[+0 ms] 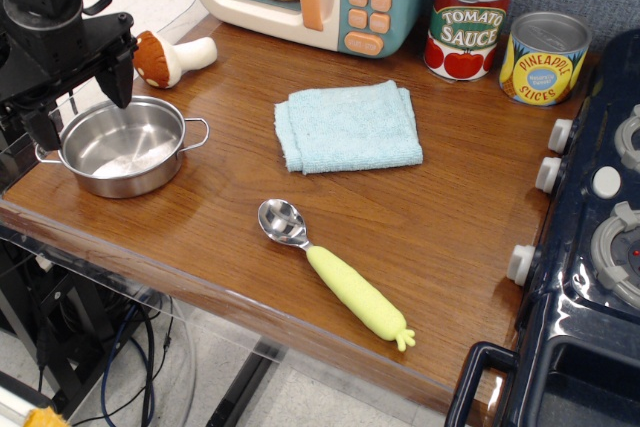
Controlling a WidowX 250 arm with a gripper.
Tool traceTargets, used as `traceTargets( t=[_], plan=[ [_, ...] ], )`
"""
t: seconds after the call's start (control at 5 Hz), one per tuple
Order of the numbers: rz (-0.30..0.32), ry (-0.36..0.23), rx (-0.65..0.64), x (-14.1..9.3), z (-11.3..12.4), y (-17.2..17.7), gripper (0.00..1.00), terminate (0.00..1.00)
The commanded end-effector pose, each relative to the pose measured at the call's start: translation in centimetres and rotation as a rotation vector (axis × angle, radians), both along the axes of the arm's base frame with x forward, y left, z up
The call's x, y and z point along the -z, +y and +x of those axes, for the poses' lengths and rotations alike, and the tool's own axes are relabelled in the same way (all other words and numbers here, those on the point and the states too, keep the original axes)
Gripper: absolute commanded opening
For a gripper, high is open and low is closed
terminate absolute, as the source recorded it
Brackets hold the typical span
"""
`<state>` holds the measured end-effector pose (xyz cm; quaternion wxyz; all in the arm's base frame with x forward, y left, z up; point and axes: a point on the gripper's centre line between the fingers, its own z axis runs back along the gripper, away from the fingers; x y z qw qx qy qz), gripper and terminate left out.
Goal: Place the pot at the left side corner of the table.
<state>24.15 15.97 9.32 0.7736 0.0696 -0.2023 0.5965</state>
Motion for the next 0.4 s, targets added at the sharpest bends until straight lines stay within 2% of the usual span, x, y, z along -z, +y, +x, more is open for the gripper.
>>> traceTargets(
  t=[0.0,0.2],
  plan=[
    [0.02,-0.033,0.002,-0.69,-0.32,-0.71,1.0,0.0],
    [0.02,-0.033,0.002,-0.69,-0.32,-0.71,1.0,1.0]
  ],
)
